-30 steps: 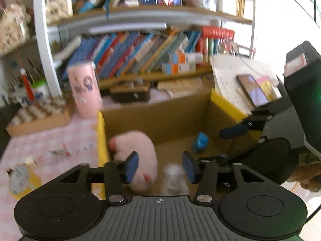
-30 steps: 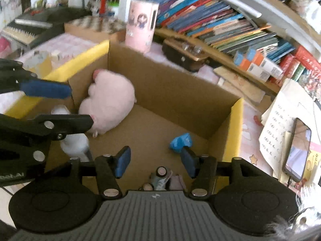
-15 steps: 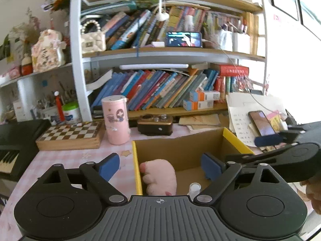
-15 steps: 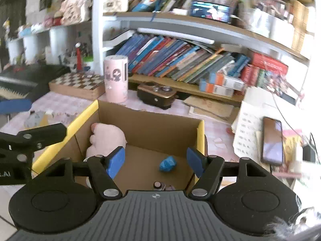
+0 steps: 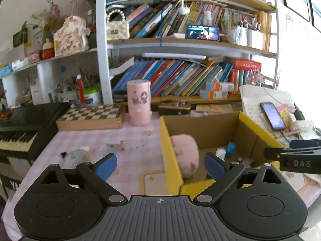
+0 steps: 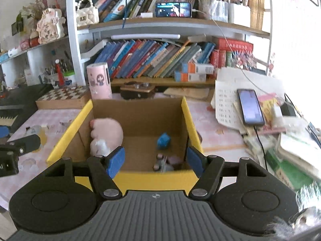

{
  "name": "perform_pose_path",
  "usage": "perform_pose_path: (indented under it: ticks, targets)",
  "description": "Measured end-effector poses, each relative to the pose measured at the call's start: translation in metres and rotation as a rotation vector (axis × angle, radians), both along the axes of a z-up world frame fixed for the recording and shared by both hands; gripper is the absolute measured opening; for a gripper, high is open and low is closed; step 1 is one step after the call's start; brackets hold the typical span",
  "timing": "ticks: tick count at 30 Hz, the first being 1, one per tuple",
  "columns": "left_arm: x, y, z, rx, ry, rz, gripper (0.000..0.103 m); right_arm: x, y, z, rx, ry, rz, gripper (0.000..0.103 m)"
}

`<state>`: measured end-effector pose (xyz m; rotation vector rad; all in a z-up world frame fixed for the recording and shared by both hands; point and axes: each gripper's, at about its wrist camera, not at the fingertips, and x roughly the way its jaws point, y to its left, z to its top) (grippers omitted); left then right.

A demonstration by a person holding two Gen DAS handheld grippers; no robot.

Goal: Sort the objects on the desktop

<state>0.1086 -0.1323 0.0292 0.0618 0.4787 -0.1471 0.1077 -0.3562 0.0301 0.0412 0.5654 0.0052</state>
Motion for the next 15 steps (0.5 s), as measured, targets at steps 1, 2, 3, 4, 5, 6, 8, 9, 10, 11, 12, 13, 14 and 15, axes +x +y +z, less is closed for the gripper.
perform_pose_path:
  ticks: [1,2,3,4,5,6,8,9,10,11,12,13,14,15]
  targets:
    - [-0.003,0.003,-0.002,0.004,0.003,0.000,0.096,-0.004,0.003,-0.002,-0.001,0.007,-0.006,0.066]
    - [-0.006,0.006,-0.003,0.010,0.004,-0.001,0.096,-0.008,0.007,-0.005,0.000,0.014,-0.014,0.066]
    - [-0.010,0.009,-0.005,0.021,0.004,-0.004,0.096,-0.013,0.011,-0.008,0.002,0.022,-0.024,0.066]
    - [-0.014,0.011,-0.008,0.037,0.005,-0.010,0.096,-0.017,0.015,-0.010,0.005,0.028,-0.032,0.066]
    - [-0.017,0.013,-0.009,0.051,0.007,-0.018,0.096,-0.022,0.019,-0.013,0.008,0.035,-0.042,0.067]
    - [-0.021,0.016,-0.012,0.068,0.011,-0.027,0.096,-0.026,0.024,-0.016,0.011,0.045,-0.053,0.067]
    - [-0.027,0.021,-0.015,0.091,0.019,-0.039,0.096,-0.034,0.033,-0.021,0.019,0.064,-0.068,0.067]
    - [-0.031,0.024,-0.017,0.098,0.024,-0.045,0.096,-0.038,0.038,-0.023,0.023,0.074,-0.072,0.067]
    - [-0.034,0.027,-0.018,0.103,0.030,-0.052,0.096,-0.042,0.043,-0.025,0.023,0.082,-0.075,0.067]
    - [-0.037,0.030,-0.019,0.106,0.038,-0.058,0.096,-0.045,0.048,-0.026,0.022,0.089,-0.076,0.067]
    - [-0.040,0.033,-0.020,0.109,0.048,-0.064,0.096,-0.050,0.054,-0.028,0.021,0.097,-0.074,0.067]
    - [-0.043,0.037,-0.022,0.111,0.058,-0.067,0.096,-0.053,0.060,-0.029,0.020,0.103,-0.072,0.067]
    - [-0.045,0.040,-0.023,0.113,0.066,-0.071,0.096,-0.056,0.064,-0.031,0.019,0.109,-0.069,0.067]
    - [-0.047,0.044,-0.024,0.114,0.073,-0.075,0.096,-0.060,0.070,-0.032,0.017,0.117,-0.067,0.068]
